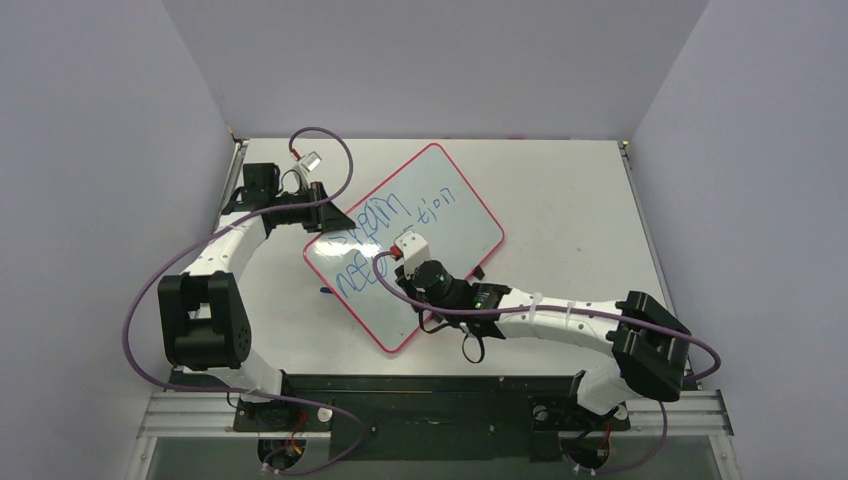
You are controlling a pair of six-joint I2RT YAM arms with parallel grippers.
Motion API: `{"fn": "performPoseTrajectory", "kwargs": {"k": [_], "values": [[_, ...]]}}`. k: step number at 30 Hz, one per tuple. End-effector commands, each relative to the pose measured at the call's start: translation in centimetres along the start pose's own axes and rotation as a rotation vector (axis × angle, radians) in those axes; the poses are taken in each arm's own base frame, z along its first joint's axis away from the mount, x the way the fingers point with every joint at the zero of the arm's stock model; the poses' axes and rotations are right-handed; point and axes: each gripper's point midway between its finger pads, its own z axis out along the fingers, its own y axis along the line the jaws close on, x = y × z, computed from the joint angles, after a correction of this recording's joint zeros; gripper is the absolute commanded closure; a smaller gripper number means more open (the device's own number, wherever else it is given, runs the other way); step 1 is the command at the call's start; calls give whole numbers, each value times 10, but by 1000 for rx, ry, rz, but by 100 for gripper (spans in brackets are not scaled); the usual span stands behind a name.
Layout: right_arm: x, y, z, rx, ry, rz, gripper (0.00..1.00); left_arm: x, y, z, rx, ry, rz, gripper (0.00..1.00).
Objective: Write a sentence on the whiteboard
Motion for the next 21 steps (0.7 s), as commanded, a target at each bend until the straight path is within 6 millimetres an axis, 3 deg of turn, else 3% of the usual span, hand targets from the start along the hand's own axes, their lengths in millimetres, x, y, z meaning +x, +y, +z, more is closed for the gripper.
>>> {"fn": "performPoseTrajectory", "kwargs": {"k": [1, 11, 21], "values": [[20, -4, -2, 29, 26, -20, 100, -17, -7, -5, -29, -56, 116, 100], [44, -4, -16, 45, 69, -30, 100, -18, -6, -5, -43, -61, 121, 100], [30, 0, -11, 47, 49, -38, 100, -17, -5, -6, -49, -60, 119, 100]]}}
